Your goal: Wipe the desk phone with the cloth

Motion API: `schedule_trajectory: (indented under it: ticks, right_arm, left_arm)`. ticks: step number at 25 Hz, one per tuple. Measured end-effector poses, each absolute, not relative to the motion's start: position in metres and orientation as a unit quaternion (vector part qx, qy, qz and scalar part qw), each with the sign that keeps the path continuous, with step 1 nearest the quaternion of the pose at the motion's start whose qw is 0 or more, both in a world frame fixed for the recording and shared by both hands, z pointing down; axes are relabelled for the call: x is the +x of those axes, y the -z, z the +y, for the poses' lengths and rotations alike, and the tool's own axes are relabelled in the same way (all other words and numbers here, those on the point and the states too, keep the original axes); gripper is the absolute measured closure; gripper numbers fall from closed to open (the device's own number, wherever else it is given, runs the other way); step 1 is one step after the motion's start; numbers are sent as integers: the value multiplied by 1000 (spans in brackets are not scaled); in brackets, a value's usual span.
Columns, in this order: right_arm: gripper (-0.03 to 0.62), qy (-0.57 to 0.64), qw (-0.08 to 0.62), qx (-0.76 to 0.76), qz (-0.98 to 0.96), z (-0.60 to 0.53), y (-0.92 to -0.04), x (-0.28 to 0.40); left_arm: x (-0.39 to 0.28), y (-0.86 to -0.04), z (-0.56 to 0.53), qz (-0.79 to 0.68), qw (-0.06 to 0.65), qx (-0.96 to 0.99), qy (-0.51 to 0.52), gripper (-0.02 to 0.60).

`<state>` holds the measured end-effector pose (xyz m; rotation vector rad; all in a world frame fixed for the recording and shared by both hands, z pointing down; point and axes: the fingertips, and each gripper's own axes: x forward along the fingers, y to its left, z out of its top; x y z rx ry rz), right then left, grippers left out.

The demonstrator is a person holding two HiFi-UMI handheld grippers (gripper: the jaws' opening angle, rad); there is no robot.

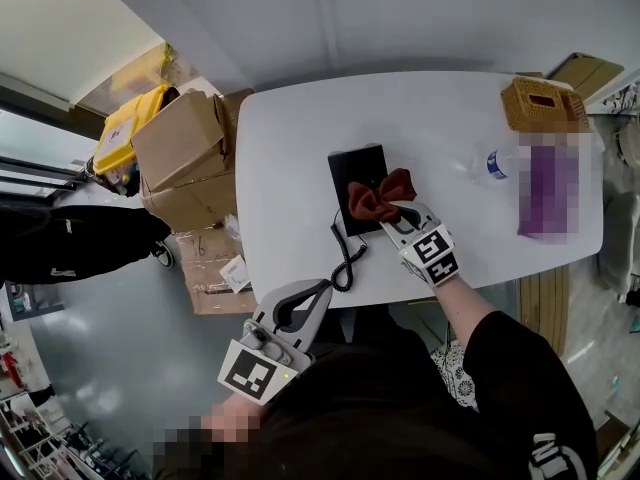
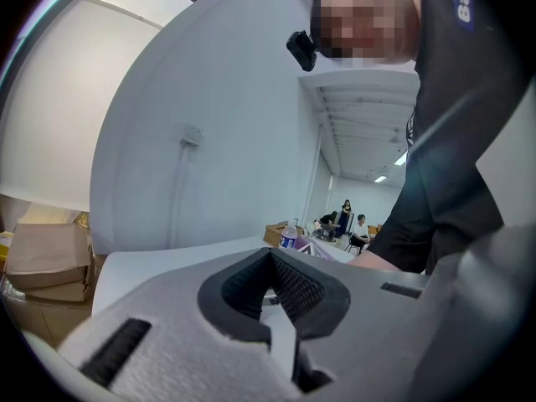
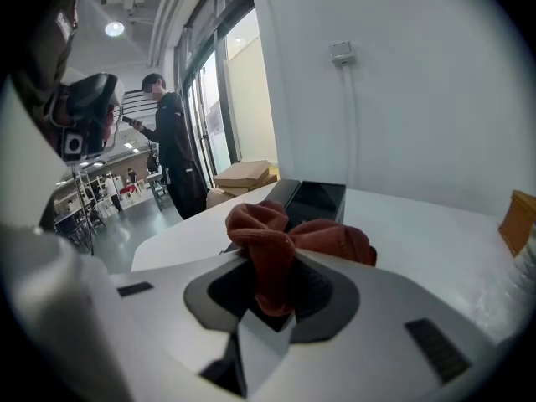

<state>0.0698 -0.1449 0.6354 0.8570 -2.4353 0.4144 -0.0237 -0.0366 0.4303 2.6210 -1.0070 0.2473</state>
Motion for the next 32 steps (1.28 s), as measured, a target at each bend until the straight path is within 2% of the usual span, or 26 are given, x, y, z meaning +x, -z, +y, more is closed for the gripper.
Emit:
schedule_trajectory:
  ticks: [14, 22, 32]
  right_arm:
    - [491, -235, 280, 339, -867, -80, -652, 76]
    - [491, -253, 222, 333, -881, -40, -588, 55]
    - [491, -216, 113, 289, -926, -19, -466, -2]
  left_arm:
    - [-46, -411, -24, -347, 152, 923, -70, 568]
    - [-53, -392, -21, -340, 139, 929, -47, 568]
    - [-75, -397, -16, -344, 118, 929, -63, 568]
